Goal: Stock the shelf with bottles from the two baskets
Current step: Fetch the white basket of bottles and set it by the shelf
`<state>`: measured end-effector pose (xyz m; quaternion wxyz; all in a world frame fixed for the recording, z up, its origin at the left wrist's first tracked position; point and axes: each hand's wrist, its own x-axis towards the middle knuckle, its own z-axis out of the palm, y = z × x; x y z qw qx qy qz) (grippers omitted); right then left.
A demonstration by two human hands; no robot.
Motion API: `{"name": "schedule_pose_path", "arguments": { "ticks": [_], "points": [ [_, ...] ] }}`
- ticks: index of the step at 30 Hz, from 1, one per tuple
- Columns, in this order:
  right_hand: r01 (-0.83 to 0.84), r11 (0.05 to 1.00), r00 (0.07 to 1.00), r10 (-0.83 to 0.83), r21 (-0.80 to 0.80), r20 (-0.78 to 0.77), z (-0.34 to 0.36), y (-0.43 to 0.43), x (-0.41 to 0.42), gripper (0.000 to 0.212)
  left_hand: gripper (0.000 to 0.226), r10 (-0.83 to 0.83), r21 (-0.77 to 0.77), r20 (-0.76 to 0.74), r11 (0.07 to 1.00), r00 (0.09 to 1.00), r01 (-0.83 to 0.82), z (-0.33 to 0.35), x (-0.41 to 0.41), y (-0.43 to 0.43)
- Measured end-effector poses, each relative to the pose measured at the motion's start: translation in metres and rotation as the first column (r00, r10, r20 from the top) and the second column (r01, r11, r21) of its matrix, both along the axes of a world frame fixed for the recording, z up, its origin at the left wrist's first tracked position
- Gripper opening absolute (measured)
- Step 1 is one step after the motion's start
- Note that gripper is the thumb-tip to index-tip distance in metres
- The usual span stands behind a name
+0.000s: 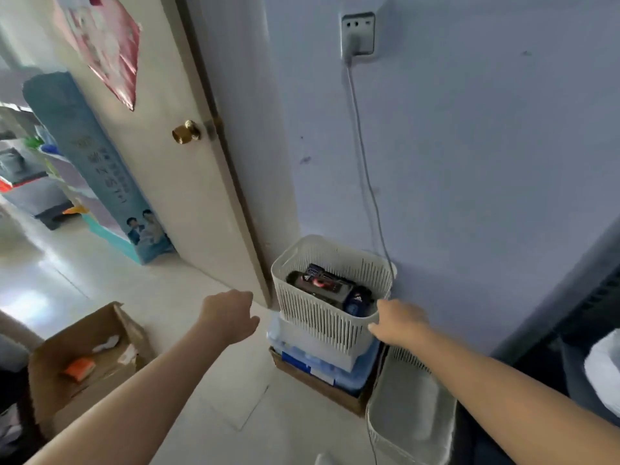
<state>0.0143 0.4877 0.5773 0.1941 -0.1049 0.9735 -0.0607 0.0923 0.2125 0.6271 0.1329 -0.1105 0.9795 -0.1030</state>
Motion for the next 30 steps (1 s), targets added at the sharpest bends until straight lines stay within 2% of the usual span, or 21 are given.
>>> {"name": "schedule_pose_path", "arguments": {
  "ticks": [2,7,11,16,19,22,25,27,30],
  "points": [
    [0.01,0.999,1.0,-0.01,0.033,0.016,-0.006,-0.009,-0.039,0.04,0.038,-0.033,-0.048,0.06,0.998,0.998,0.036,-0.008,-0.048,-0.018],
    [0.161,0.986,0.972,-0.152,-0.038,0.177,-0.027,-0.023,-0.108,0.036,0.037,-0.072,-0.071,0.147,0.994,0.986,0.084,-0.03,-0.134,-0.046],
    [0.244,0.969,0.95,-0.232,-0.032,0.207,-0.056,-0.032,-0.142,0.035,0.03,-0.193,-0.185,0.189,0.956,0.963,0.228,-0.056,-0.199,-0.059],
    [0.484,0.875,0.849,-0.459,-0.033,0.262,-0.095,-0.038,-0.161,0.061,0.028,-0.31,-0.197,0.228,0.914,0.923,0.355,-0.103,-0.281,-0.074],
    [0.607,0.794,0.758,-0.593,0.037,0.272,-0.109,-0.037,-0.164,0.059,0.029,-0.296,-0.081,0.219,0.944,0.93,0.319,-0.131,-0.31,-0.078],
    [0.727,0.686,0.651,-0.708,0.045,0.274,-0.132,-0.037,-0.178,0.054,0.041,-0.14,0.166,0.183,0.98,0.973,0.11,-0.164,-0.344,-0.085],
    [0.829,0.559,0.526,-0.779,-0.003,0.342,-0.155,-0.039,-0.194,0.046,0.061,0.068,0.467,0.253,0.865,0.965,-0.183,-0.193,-0.374,-0.092],
    [0.9,0.432,0.42,-0.817,-0.063,0.395,-0.167,-0.043,-0.203,0.043,0.067,0.122,0.541,0.311,0.792,0.943,-0.281,-0.208,-0.394,-0.096],
    [0.969,0.222,0.248,-0.883,-0.11,0.398,-0.185,-0.044,-0.208,0.042,0.048,0.117,0.606,0.318,0.738,0.941,-0.297,-0.229,-0.416,-0.096]
  ]
}}
